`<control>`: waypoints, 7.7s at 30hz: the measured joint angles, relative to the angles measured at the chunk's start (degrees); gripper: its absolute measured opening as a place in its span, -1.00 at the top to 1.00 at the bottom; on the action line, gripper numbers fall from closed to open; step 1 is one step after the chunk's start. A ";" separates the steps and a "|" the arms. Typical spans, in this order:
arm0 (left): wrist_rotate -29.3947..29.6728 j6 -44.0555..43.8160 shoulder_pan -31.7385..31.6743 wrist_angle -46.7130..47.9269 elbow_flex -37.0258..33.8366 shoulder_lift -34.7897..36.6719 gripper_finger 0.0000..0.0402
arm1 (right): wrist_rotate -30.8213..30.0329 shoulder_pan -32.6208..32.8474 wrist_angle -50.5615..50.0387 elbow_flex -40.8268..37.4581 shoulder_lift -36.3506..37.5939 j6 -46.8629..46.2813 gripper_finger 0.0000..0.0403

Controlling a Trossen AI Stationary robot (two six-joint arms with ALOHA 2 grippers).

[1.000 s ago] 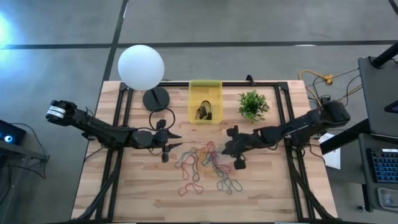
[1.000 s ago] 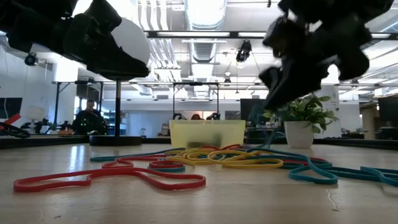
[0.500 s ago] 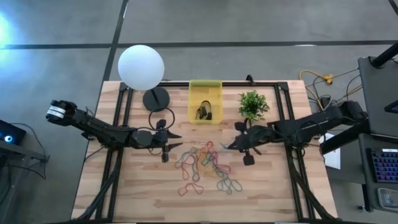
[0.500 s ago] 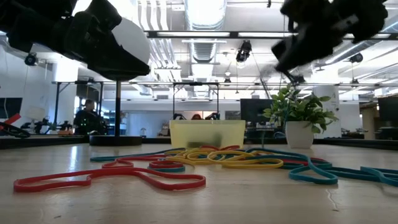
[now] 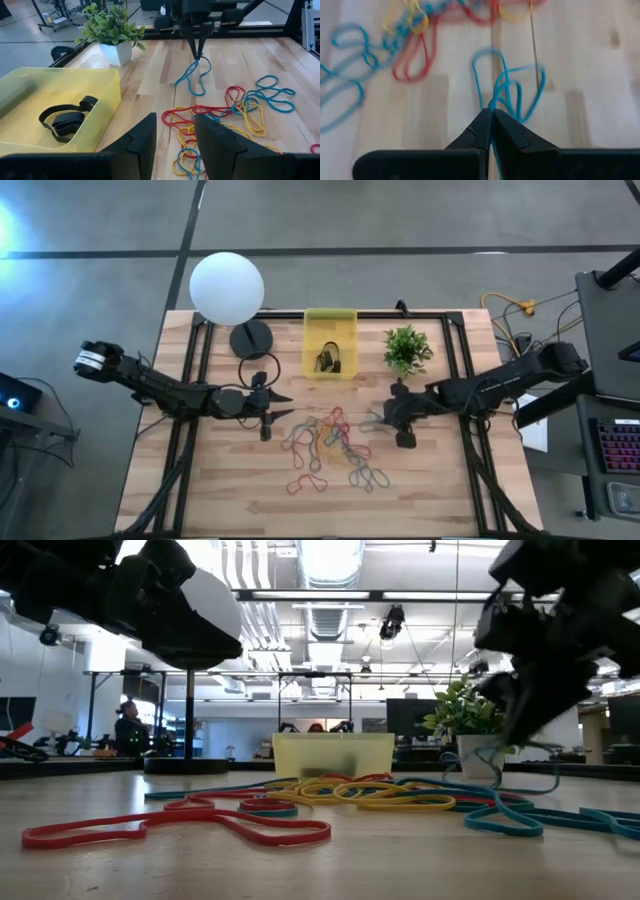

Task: Pick and place rubber bands into bin
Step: Put the blue rubber band into the yellow bin

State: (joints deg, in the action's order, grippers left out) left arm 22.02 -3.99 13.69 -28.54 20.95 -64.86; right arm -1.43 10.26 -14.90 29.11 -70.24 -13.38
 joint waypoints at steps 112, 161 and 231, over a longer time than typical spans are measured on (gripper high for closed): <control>-0.02 -0.19 0.00 -1.08 -0.04 0.00 0.41 | -8.02 -5.40 7.94 16.55 8.43 40.51 0.96; -0.04 -0.34 0.00 -1.27 -0.07 0.00 0.41 | 15.03 -41.40 6.62 42.57 -32.22 36.07 0.66; -0.02 -1.62 -0.02 -2.49 -1.06 0.00 0.41 | 19.28 4.79 18.70 13.10 -27.44 3.88 0.61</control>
State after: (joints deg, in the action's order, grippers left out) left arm 22.00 -5.61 13.67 -31.03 19.89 -64.86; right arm 17.85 15.05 3.79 42.21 -97.68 -9.50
